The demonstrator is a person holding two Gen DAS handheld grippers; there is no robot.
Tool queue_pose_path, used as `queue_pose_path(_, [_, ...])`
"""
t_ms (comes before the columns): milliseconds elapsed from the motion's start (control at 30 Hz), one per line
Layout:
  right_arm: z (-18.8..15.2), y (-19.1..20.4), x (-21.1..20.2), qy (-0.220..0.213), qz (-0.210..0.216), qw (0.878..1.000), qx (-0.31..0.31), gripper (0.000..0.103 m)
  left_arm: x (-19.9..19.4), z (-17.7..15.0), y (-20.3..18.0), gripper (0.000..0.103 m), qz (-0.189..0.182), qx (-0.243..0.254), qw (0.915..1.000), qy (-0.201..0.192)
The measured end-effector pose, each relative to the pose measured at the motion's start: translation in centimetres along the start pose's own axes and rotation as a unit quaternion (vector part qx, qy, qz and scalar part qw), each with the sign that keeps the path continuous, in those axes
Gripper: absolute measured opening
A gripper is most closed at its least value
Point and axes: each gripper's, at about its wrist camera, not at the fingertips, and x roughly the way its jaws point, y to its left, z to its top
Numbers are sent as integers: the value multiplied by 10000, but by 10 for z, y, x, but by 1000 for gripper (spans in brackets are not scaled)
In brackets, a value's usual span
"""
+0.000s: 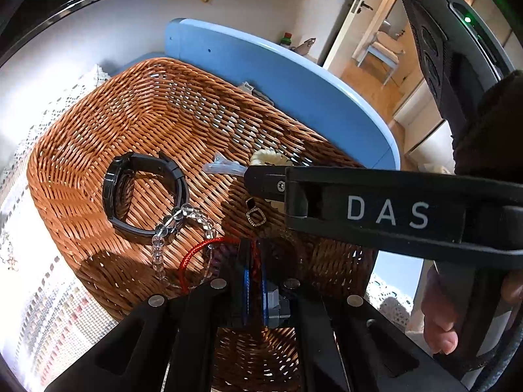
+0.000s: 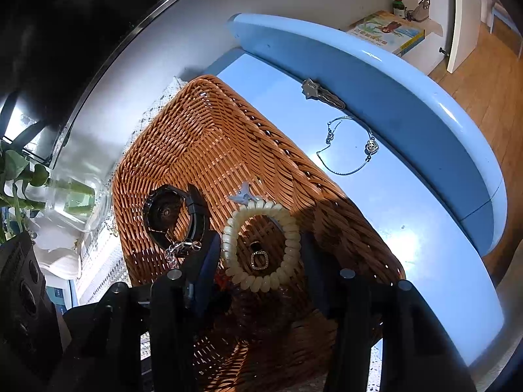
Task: Organize jewelry
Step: 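Carry the red and cream hair ties into the basket and open both grippers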
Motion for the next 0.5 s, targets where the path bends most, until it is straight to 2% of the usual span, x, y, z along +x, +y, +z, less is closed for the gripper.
queue_pose_path(233, [-1,-1,1,10,-38,10000,22,54,-1,0,0,5,35,-18,10000,-15])
queue_pose_path(500, [0,0,1,53,-81,10000,8,54,-3,0,1,5,-103,-74,9999,31])
